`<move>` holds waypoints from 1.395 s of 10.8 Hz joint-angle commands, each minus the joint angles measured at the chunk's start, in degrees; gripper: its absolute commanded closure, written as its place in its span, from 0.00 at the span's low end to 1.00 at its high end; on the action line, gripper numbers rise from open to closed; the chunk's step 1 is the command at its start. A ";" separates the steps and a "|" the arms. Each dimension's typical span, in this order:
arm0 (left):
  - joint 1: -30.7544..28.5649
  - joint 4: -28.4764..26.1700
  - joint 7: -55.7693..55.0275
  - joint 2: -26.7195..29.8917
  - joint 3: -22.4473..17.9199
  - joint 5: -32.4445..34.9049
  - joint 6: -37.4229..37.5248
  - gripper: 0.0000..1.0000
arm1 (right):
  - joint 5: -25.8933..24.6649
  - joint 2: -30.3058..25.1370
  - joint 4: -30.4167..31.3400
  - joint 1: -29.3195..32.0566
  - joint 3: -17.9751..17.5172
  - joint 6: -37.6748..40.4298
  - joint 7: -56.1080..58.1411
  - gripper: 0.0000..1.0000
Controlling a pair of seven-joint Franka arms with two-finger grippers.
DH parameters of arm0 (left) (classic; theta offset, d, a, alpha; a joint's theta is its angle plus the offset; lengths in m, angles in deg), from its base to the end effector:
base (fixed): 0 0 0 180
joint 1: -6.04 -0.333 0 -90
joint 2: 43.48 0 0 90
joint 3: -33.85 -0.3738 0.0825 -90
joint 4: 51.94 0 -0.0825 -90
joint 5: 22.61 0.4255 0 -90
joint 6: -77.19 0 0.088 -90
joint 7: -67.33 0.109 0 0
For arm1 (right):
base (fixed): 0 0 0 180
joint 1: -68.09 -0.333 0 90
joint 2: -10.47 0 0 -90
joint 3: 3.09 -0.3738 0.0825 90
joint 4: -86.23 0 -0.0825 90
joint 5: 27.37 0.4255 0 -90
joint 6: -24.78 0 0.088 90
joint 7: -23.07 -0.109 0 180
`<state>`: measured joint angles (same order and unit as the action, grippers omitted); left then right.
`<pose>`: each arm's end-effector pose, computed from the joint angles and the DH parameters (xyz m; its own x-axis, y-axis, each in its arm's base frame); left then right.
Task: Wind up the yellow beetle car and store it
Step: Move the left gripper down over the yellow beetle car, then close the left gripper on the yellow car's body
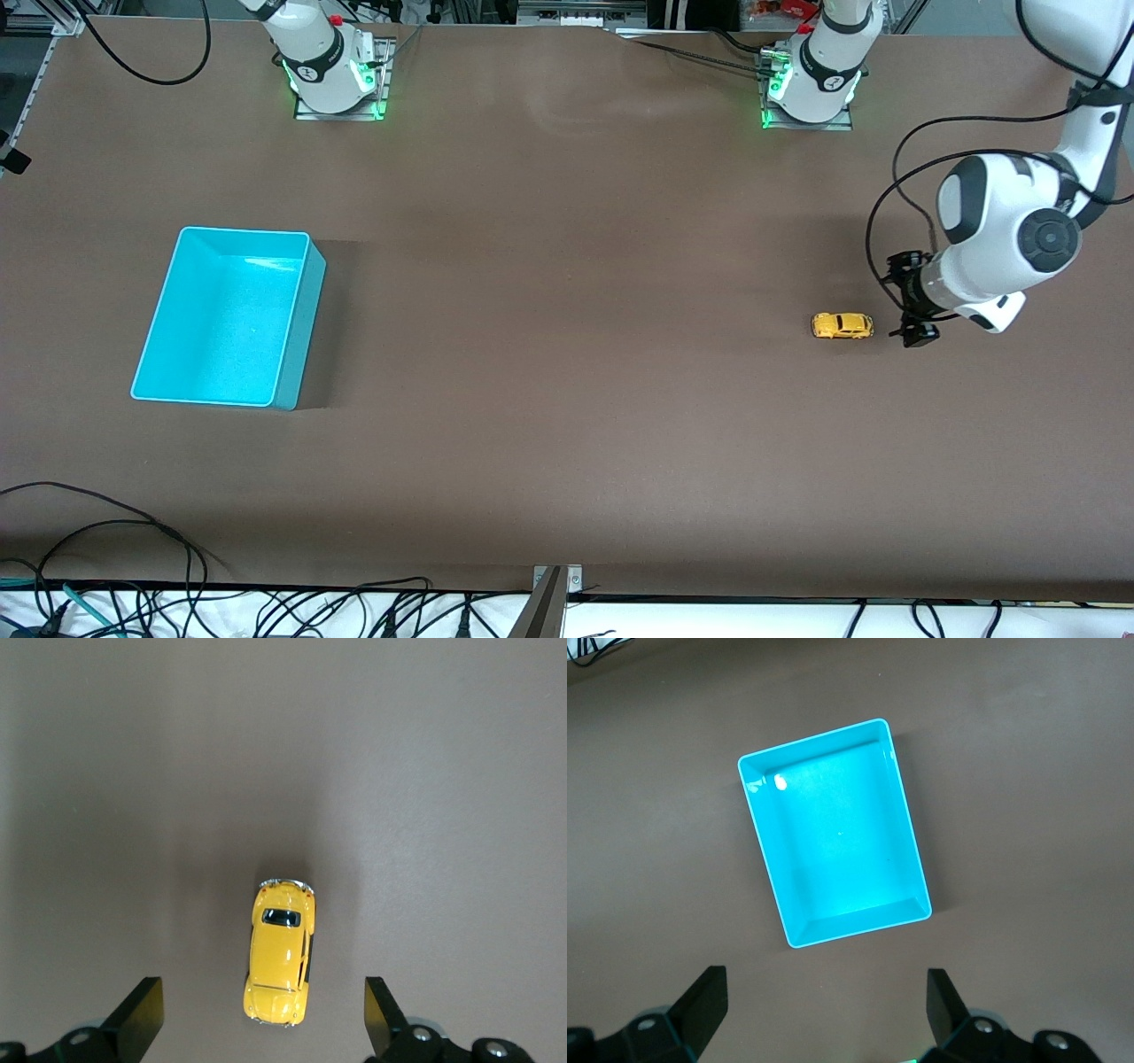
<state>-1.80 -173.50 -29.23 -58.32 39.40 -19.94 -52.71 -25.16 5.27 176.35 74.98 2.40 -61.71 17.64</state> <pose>0.6032 0.0266 0.3044 -0.1229 0.9922 0.0201 0.9861 0.1244 -0.1102 0.5432 -0.1180 0.7259 0.9526 -0.3033 0.0225 -0.3020 -0.9520 -0.0494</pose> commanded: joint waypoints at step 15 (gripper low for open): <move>-2.53 -3.69 9.20 -7.92 3.23 0.84 -10.89 0.01 | 1.22 -0.07 -0.92 0.32 0.22 1.06 0.24 0.00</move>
<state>-3.07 -177.04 -20.98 -66.09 42.32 -19.66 -61.67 -25.16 5.27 176.34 74.98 2.51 -61.66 17.64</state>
